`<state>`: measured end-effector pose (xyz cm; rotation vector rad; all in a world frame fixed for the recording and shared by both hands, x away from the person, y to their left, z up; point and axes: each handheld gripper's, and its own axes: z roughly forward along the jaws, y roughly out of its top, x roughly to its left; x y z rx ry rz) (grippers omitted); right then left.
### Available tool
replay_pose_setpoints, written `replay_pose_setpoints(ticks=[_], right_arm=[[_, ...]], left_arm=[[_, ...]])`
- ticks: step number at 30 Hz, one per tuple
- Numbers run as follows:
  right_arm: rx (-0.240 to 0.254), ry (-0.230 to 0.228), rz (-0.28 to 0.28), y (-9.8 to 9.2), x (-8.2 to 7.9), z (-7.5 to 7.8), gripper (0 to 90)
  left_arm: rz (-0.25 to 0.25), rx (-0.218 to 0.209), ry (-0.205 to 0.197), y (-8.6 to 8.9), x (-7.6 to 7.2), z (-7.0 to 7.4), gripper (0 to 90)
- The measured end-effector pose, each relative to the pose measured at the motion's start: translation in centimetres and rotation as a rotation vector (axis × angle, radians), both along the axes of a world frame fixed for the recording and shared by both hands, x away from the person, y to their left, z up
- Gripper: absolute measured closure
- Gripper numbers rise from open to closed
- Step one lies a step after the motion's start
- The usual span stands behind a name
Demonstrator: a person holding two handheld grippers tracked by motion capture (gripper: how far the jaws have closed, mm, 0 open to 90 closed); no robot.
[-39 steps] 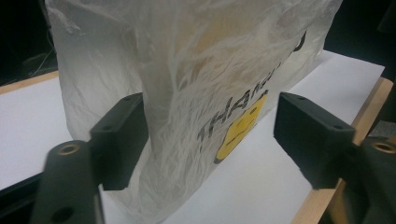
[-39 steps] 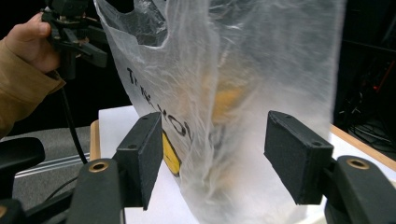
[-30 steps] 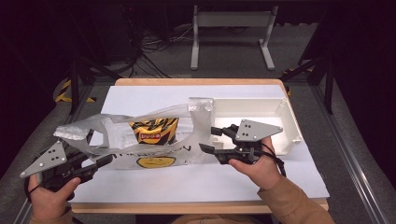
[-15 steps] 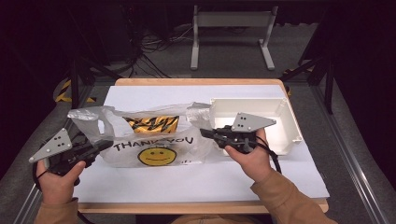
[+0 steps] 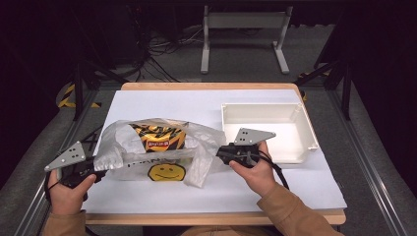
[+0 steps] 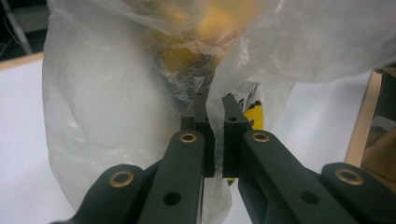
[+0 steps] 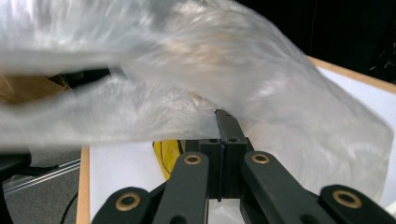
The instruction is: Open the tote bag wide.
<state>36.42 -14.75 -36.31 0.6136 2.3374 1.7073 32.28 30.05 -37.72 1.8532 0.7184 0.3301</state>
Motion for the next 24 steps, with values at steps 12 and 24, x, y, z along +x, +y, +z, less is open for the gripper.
replay_pose_setpoints(ticks=[12, 24], right_arm=[[-0.06, 0.052, -0.008, 0.3, 0.3, -2.8, 90.0], [-0.127, 0.072, -0.012, 0.7, 0.4, -4.9, 90.0]], left_arm=[[-0.008, 0.074, 0.061, -0.8, 1.0, -2.6, 89.0], [-0.004, 0.102, 0.11, -1.4, 1.6, -4.0, 88.4]])
